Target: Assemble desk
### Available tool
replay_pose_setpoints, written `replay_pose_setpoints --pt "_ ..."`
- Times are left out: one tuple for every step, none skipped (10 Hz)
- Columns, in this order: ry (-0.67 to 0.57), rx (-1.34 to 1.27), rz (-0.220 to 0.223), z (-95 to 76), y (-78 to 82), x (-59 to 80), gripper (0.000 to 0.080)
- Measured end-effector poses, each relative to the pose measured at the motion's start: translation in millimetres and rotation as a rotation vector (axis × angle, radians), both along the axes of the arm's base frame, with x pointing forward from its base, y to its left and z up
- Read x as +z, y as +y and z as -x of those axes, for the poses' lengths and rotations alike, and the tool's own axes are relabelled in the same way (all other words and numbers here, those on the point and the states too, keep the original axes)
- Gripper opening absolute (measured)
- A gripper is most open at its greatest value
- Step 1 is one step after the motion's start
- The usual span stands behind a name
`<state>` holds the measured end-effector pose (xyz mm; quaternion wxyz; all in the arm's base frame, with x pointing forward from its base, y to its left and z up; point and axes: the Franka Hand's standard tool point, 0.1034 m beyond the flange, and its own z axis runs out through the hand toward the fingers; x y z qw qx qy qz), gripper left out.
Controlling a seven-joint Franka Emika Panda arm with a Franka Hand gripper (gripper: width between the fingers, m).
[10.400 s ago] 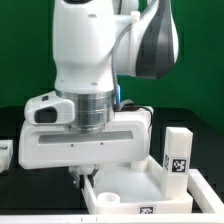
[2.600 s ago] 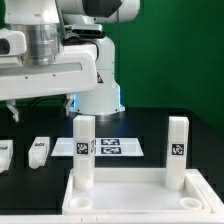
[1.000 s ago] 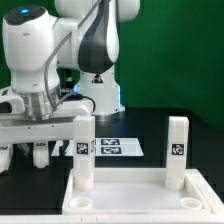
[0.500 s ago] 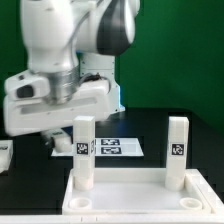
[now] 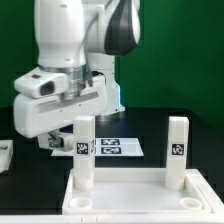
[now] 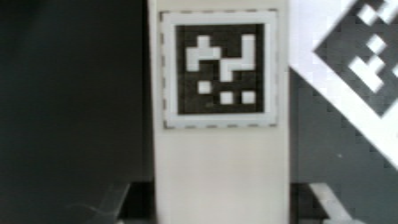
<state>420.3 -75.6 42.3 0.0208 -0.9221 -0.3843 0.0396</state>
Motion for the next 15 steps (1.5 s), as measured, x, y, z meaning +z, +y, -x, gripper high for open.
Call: replay_pose_setpoints --pt "-0.008 0.131 -0.014 0.5 14.5 -0.8 0.0284" --pt "-0.026 0.268 -0.019 0.3 18.7 -1.6 0.0284" --pt "-0.021 0.305 -0.019 1.4 15.6 -2.1 0.0284" --pt "-0.017 0.378 -0.016 1.7 13.4 -2.2 0.0284" --pt "-0.013 0.446 -0.014 2.1 11.8 -2.4 0.0284" --pt "-0.012 0.484 -0.015 2.5 10.6 -2.5 0.0284" --pt "-0.026 0.709 -0.029 5.3 5.2 -0.9 0.0284" --pt "-0.014 0.877 -0.066 15.9 2.6 -1.3 0.0284" --pt "-0.011 0.971 -0.084 18.2 0.0 -2.3 0.0284" --pt "-0.002 1.028 -0.078 18.8 -2.8 -2.7 0.0284" --pt "0.005 1.08 -0.076 19.4 -4.8 -2.9 0.0284" --pt "0.011 1.116 -0.074 20.1 -7.0 -3.2 0.0284" --pt "0.018 1.192 -0.076 21.2 -8.9 -3.6 0.0284" --pt "0.021 1.352 -0.105 29.9 -10.0 -7.4 0.0284" --pt "0.031 1.509 -0.152 39.3 -4.1 -11.5 0.0284"
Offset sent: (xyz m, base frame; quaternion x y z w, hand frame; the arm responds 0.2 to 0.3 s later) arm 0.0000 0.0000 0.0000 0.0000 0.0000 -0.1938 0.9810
